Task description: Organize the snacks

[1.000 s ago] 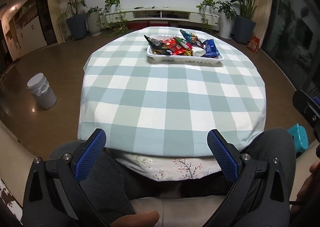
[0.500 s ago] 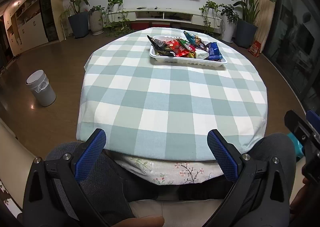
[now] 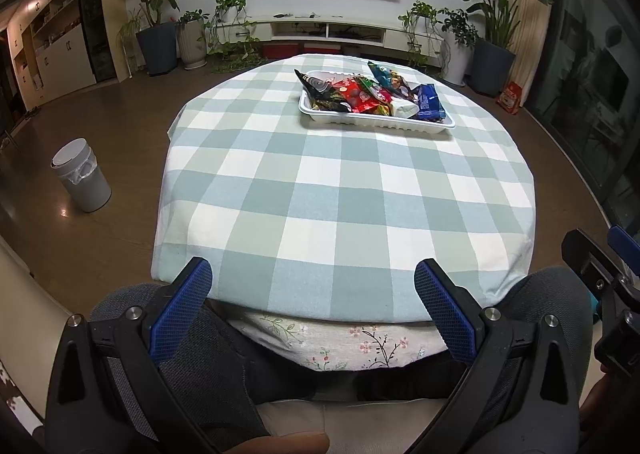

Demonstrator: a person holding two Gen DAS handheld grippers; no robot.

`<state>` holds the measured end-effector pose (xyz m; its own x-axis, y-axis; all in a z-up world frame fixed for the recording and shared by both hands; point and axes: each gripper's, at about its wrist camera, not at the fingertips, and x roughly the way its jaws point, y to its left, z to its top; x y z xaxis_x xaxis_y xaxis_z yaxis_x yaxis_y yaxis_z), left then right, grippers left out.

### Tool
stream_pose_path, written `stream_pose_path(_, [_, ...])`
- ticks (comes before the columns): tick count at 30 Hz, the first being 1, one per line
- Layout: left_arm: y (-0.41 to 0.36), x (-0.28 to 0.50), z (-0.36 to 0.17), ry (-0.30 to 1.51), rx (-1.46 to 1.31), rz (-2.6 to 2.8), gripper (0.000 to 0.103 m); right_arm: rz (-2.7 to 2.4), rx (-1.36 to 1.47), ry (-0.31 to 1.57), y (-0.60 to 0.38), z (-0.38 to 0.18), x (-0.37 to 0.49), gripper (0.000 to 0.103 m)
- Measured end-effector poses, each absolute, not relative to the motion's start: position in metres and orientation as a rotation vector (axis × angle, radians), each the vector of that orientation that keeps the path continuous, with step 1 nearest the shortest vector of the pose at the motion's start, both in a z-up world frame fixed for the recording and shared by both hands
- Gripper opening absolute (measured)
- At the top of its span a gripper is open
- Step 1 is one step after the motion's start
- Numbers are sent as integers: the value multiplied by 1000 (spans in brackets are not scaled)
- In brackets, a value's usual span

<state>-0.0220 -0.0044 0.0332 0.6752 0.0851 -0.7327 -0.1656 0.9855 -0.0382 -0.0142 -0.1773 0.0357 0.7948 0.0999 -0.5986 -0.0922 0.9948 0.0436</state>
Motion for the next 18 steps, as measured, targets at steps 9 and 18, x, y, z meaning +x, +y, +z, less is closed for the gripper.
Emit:
stream_pose_path(9, [-5, -22, 33, 819, -104, 138, 103, 108, 11, 655, -176, 29, -15, 103])
stream_pose_path(18, [-4, -21, 30, 820, -105, 141, 103, 110, 10, 663, -175, 27, -15, 103])
